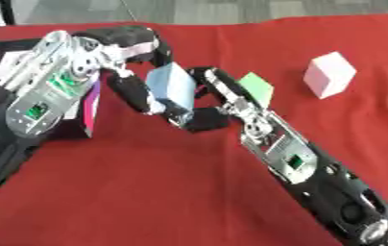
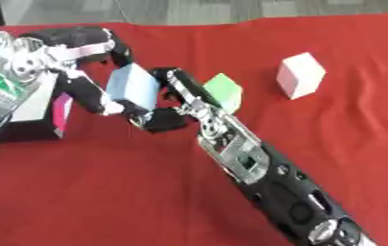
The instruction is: Pick up the objects with one hand, pass them to the other hand, and then place them into the box on the other side of the table.
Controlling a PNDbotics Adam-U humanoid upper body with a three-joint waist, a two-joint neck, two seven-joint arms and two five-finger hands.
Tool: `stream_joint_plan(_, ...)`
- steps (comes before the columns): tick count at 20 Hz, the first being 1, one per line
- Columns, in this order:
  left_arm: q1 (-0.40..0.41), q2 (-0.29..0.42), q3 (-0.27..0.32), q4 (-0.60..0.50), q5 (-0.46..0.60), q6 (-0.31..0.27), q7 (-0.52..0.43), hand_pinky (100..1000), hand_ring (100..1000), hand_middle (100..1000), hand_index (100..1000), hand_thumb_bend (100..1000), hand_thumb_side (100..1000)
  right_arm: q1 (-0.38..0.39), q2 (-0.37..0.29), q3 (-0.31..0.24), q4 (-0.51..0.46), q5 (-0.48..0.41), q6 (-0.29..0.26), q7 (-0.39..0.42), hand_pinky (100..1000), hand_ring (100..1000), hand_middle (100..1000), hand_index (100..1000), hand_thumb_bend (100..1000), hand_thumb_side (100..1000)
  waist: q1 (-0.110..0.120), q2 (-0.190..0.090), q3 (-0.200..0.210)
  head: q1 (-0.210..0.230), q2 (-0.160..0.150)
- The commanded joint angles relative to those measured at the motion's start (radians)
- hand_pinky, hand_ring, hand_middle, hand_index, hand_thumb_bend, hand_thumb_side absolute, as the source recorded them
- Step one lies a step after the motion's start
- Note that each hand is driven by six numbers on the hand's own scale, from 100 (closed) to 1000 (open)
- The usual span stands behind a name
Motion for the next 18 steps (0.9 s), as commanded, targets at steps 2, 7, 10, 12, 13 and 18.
stream_joint_plan(2, -0.012, 0.054, 0.035, -0.03, -0.012, 0.019, 0.001, 733, 734, 455, 489, 250, 100, -0.007, -0.014, -0.009, -0.002, 0.011, 0.019, 0.007, 709, 758, 651, 702, 371, 330, 0.003, -0.02, 0.0, 0.004, -0.015)
stream_joint_plan(7, -0.004, 0.065, 0.046, -0.038, -0.007, 0.029, 0.007, 727, 723, 437, 476, 262, 100, -0.006, -0.02, -0.01, -0.002, 0.017, 0.017, 0.008, 719, 769, 676, 754, 430, 329, 0.002, -0.02, -0.001, 0.004, -0.016)
stream_joint_plan(10, 0.001, 0.07, 0.053, -0.035, -0.009, 0.036, 0.013, 725, 716, 424, 465, 272, 100, -0.007, -0.023, -0.01, -0.007, 0.037, -0.002, 0.023, 732, 791, 702, 803, 504, 321, 0.002, -0.019, -0.001, 0.003, -0.015)
stream_joint_plan(12, 0.003, 0.072, 0.054, -0.03, -0.009, 0.037, 0.015, 724, 713, 421, 462, 280, 100, -0.009, -0.026, -0.012, -0.013, 0.063, -0.02, 0.032, 738, 797, 709, 821, 529, 323, 0.002, -0.019, -0.002, 0.004, -0.016)
stream_joint_plan(13, 0.004, 0.072, 0.054, -0.027, -0.01, 0.037, 0.016, 724, 712, 419, 460, 287, 100, -0.009, -0.026, -0.013, -0.016, 0.08, -0.029, 0.036, 741, 799, 710, 828, 536, 313, 0.002, -0.019, -0.003, 0.004, -0.017)
stream_joint_plan(18, 0.007, 0.074, 0.051, -0.014, -0.01, 0.032, 0.015, 723, 710, 414, 454, 303, 100, -0.008, -0.029, -0.017, -0.025, 0.139, -0.065, 0.047, 752, 806, 714, 847, 584, 216, 0.002, -0.019, -0.004, 0.004, -0.018)
